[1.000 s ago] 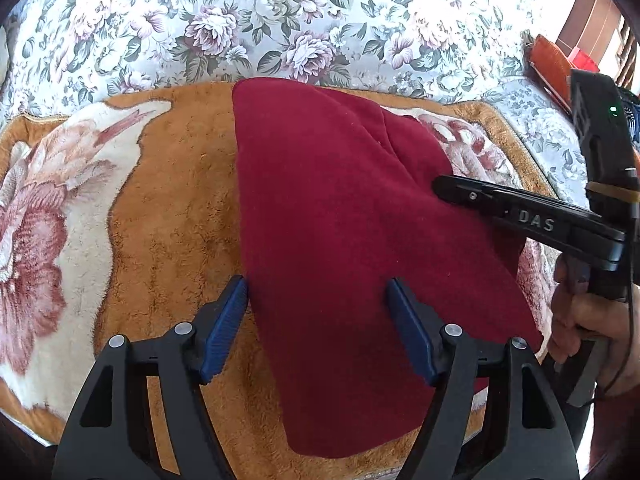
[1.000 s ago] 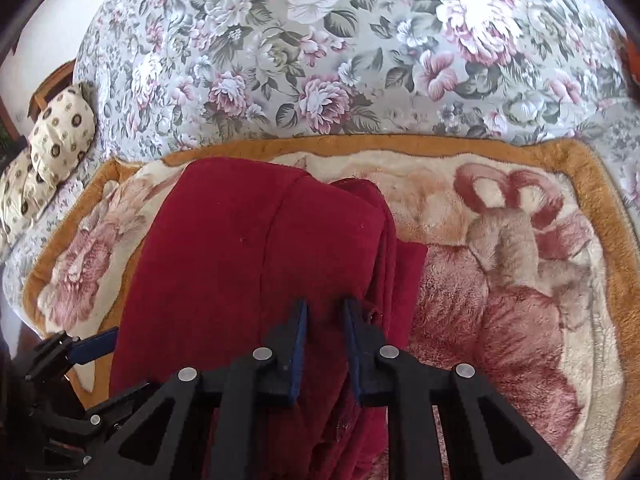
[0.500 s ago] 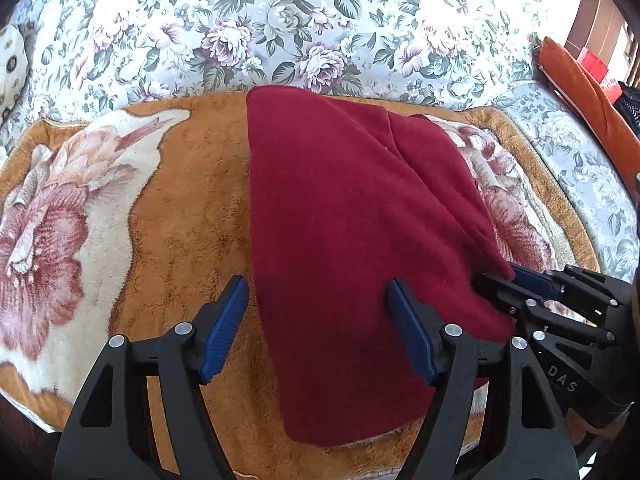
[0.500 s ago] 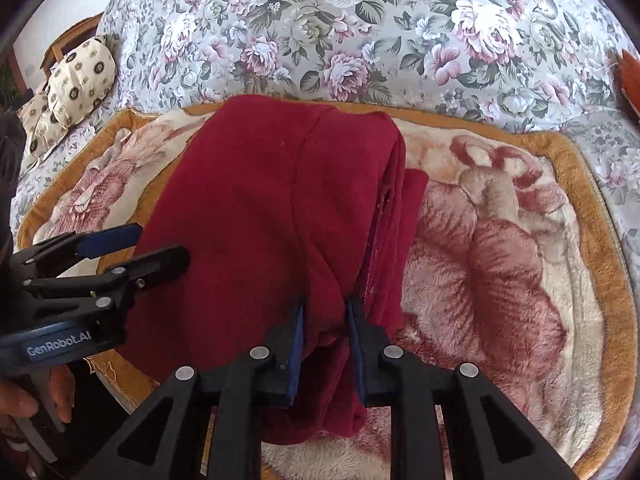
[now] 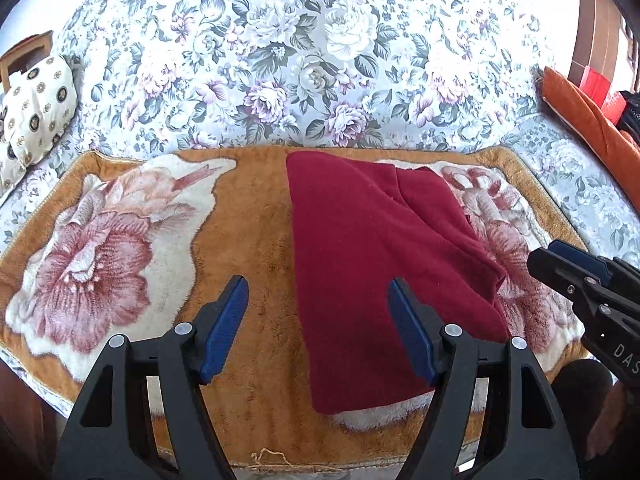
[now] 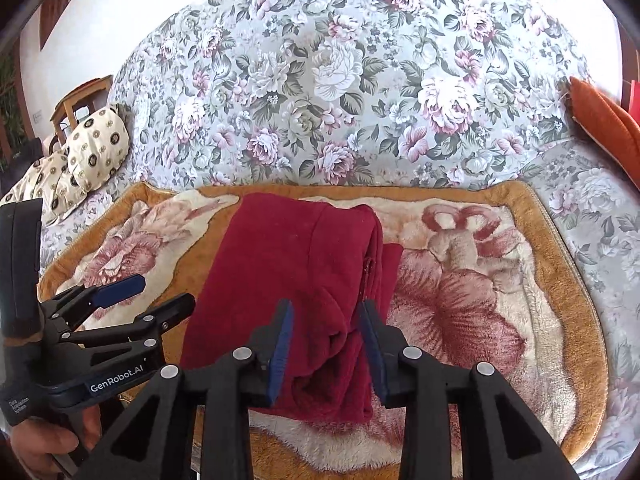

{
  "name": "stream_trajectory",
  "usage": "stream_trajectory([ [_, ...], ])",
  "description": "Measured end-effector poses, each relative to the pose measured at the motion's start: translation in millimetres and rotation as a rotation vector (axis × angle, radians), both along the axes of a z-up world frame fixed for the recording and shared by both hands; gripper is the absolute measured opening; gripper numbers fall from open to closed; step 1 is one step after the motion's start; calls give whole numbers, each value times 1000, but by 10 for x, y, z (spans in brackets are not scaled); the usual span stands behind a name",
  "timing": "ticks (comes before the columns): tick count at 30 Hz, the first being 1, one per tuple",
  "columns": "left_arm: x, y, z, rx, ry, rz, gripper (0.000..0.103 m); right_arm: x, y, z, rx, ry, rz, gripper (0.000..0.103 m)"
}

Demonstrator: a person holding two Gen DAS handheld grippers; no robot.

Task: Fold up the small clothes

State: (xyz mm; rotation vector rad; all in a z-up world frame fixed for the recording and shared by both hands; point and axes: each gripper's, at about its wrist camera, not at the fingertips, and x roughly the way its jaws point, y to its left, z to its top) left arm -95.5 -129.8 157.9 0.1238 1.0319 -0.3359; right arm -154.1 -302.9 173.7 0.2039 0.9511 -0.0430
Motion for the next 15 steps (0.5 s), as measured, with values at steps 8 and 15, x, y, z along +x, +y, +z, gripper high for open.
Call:
stream_trajectory([
  [8, -10, 58, 156, -7, -43, 24, 72, -33, -26, -2, 22, -10, -56, 38],
  [15, -35, 32, 166, -4, -48, 25, 72, -15, 15, 24, 17, -15, -49, 40],
])
